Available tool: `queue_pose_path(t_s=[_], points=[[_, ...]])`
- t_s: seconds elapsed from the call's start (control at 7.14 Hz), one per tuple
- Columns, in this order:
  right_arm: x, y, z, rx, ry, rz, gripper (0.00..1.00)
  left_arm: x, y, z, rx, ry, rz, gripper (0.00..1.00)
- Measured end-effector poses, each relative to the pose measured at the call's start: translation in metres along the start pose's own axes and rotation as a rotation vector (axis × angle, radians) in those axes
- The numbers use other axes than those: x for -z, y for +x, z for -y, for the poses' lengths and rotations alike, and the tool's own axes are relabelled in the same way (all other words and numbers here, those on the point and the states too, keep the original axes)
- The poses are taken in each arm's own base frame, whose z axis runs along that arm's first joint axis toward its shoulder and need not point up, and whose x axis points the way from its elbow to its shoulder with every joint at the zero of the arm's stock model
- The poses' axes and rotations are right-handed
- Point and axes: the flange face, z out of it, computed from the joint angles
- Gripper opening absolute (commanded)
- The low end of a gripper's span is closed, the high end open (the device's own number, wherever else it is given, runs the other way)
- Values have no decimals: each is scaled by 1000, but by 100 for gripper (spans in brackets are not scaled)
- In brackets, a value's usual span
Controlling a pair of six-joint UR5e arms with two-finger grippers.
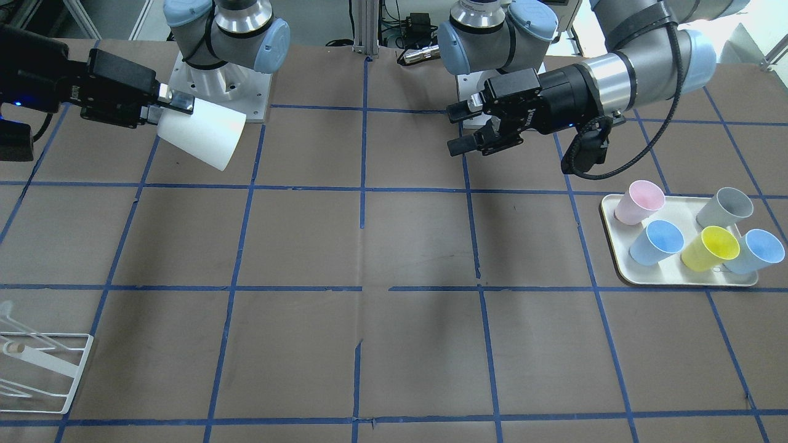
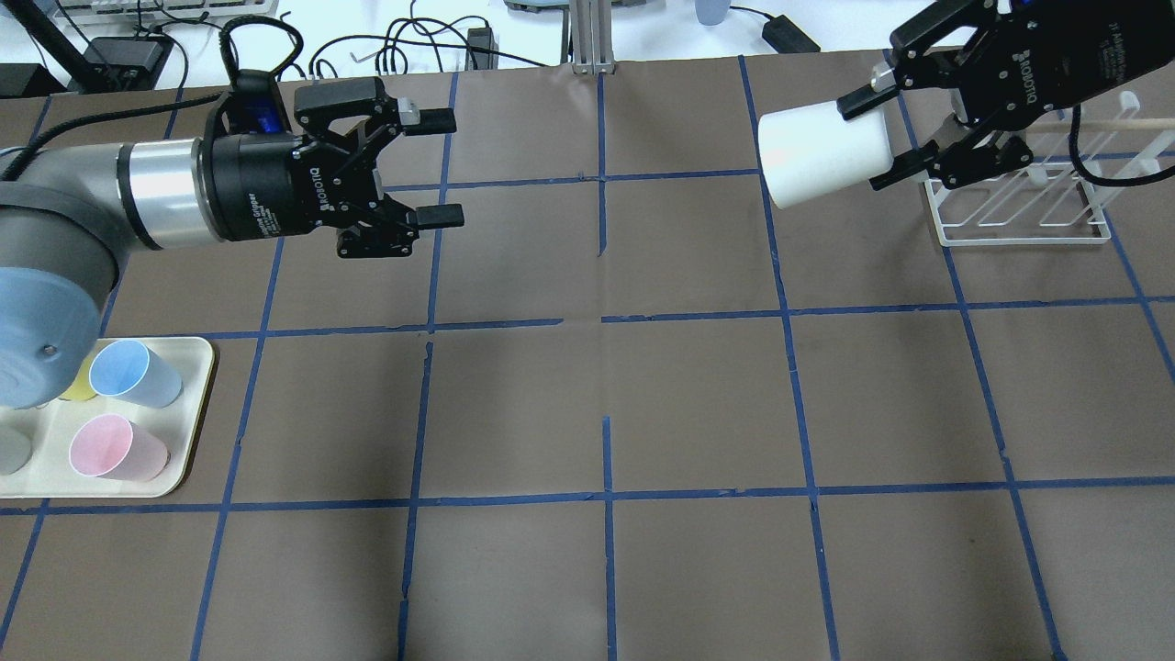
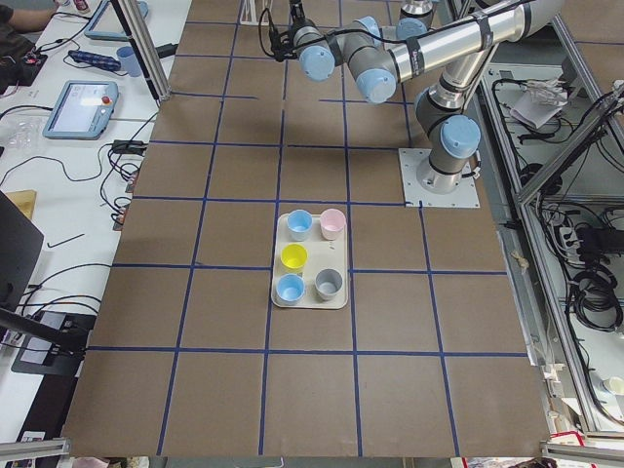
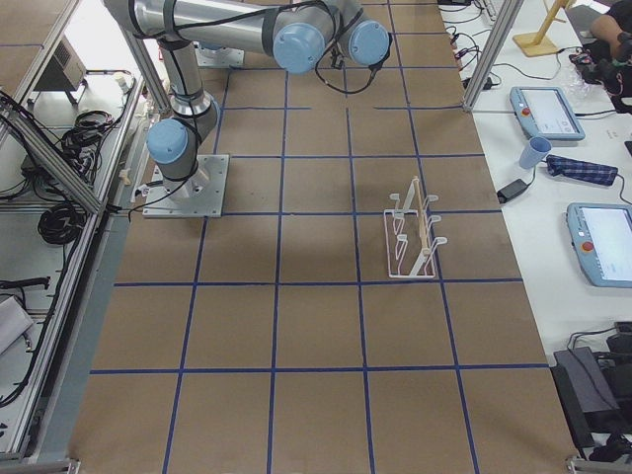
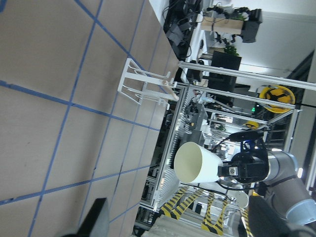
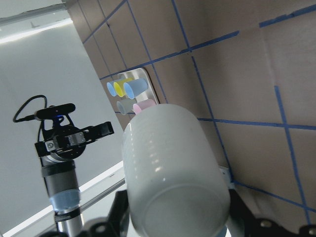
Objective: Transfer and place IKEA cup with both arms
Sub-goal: 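Raise the white cup toward the middle while the left arm reaches toward it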
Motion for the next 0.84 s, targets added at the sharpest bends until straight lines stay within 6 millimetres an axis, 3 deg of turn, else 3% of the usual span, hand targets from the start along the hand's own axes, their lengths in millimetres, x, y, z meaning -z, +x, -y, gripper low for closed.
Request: queue_pose_path(t_s=[0.28, 0.56, 0.84], points=[[-17, -21, -14, -57, -1, 143, 48, -27, 1, -6, -40, -51, -42, 100], [-35, -34, -24, -99, -27, 199, 48, -38, -11, 13, -69, -61, -75, 100], [-50, -44, -28, -128, -44, 243, 48, -65, -16, 18, -70, -106, -180, 100]])
